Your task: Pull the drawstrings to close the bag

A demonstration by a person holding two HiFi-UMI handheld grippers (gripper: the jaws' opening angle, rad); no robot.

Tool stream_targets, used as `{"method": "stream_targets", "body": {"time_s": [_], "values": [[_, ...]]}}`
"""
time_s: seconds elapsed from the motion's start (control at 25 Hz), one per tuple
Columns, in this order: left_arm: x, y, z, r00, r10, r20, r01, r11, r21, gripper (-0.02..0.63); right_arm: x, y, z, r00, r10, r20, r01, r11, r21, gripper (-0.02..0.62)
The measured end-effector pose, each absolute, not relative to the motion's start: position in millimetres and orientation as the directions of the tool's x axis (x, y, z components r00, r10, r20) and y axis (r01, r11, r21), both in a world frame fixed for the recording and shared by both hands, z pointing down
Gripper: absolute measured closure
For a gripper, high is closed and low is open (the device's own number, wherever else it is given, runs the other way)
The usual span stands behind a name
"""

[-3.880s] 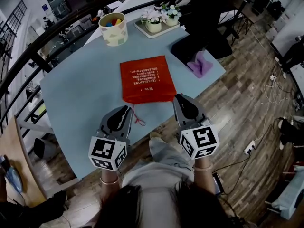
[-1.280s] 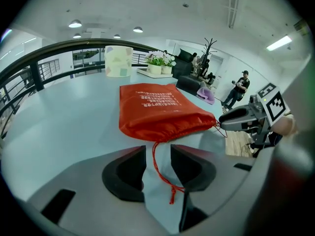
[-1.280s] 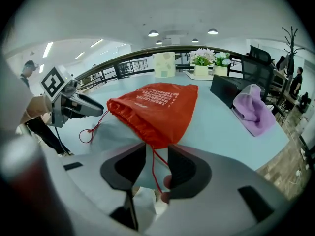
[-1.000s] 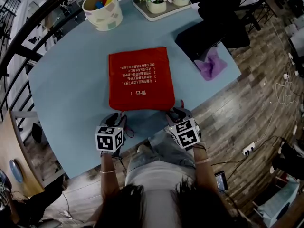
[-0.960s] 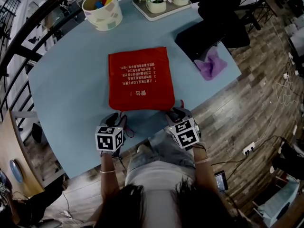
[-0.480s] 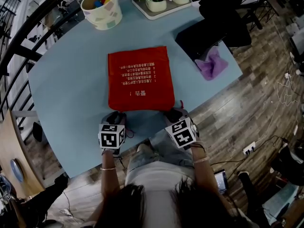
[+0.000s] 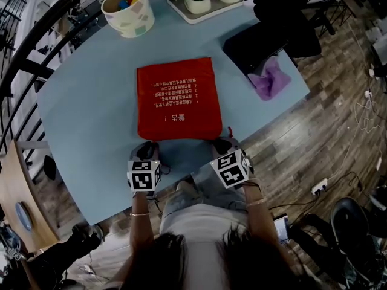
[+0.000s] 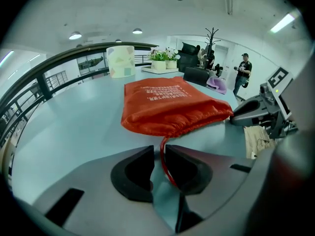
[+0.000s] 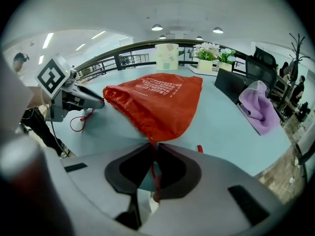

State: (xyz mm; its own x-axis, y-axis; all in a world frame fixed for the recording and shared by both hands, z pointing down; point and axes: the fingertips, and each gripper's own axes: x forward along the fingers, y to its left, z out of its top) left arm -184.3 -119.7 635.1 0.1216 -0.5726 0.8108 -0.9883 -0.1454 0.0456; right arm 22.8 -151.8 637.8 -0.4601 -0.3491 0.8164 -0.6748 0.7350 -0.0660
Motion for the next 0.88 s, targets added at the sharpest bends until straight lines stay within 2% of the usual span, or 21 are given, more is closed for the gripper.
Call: {"method": "stream_targets", "body": {"time_s": [0.16,0.88], "values": [[-179.1,-118.8,636.4,0.118,-0.565,0.817,-0.983,-0.181,0.017,0.576,21.2,-150.0,638.5,-0.454,-0.355,0.817,-0.653,0.757,-0.034,0.563],[-187.6,-113.7,623.7,0.091,-0.594,0.799,-0.989,-0.15,0.001,0.586,31.5,-167.2,621.7,-0.432,-0.442,0.786,-0.724,0.69,-0.01,0.566]]}}
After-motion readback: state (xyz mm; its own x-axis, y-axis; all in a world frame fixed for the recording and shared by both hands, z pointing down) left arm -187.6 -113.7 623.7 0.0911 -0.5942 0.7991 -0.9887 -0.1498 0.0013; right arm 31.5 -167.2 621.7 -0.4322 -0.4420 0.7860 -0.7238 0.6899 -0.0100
